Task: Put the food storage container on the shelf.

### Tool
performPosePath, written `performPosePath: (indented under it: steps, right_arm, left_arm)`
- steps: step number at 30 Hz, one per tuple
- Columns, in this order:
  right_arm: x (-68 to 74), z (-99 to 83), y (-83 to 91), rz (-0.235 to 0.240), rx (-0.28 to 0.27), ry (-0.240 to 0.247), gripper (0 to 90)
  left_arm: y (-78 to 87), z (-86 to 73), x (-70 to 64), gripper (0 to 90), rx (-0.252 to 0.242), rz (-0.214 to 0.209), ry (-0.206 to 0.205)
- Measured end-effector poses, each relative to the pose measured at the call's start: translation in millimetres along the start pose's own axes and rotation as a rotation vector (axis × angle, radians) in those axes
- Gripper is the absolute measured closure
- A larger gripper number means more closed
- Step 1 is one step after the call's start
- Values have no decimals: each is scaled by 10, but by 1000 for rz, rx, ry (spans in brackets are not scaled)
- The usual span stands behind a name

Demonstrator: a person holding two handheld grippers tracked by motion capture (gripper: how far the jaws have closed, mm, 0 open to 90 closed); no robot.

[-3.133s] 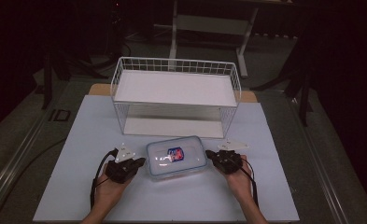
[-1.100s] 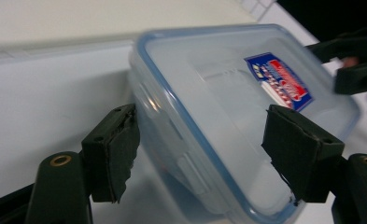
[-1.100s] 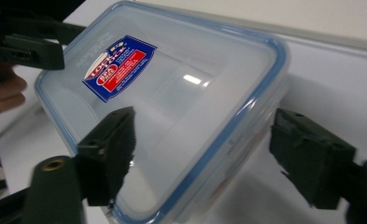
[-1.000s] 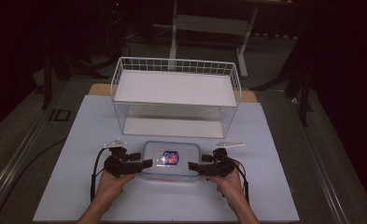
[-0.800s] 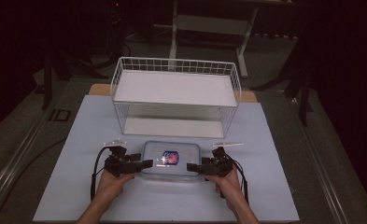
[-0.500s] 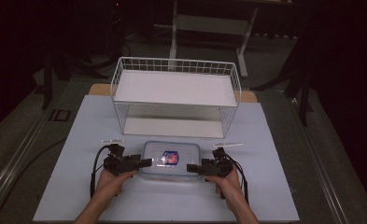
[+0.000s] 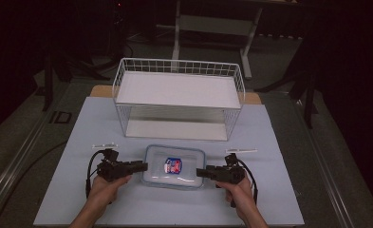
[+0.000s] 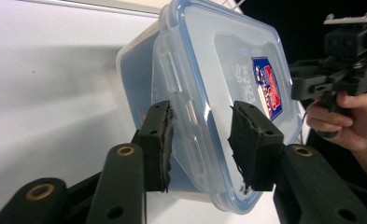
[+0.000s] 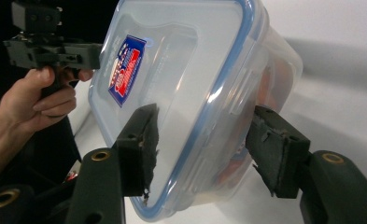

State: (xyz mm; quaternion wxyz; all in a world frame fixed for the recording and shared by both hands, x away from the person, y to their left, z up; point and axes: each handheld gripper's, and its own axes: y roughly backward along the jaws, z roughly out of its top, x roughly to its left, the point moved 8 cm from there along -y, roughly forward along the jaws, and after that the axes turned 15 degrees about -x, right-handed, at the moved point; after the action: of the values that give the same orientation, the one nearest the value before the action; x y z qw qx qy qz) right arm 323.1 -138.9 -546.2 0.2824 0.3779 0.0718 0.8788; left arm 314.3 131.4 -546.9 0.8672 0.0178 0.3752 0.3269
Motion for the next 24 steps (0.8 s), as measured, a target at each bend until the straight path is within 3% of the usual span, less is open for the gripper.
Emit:
performPosePath:
  steps: [7,11,15,16,17,18,24]
  right_arm:
    - [22,-2,9,-3,-2,25,445]
    - [45,1,8,-3,-5,64,445]
    - [52,-4,1,-2,-14,67,444]
    - [54,-2,-3,0,-19,70,452]
    - [66,-10,-9,11,-16,83,461]
    - [84,-8,-15,10,-18,108,462]
    - [97,-5,-15,16,-24,120,479]
  left_arm:
    - [-8,8,-12,578,-7,18,-16]
    - [-18,25,-12,542,-18,31,-28]
    - [-14,27,1,515,-21,42,-25]
    - [-32,5,-5,481,3,24,-7]
    - [-30,2,1,442,-3,11,20]
    - [-27,1,6,457,-2,3,42]
    - [3,-9,-10,472,22,-16,43]
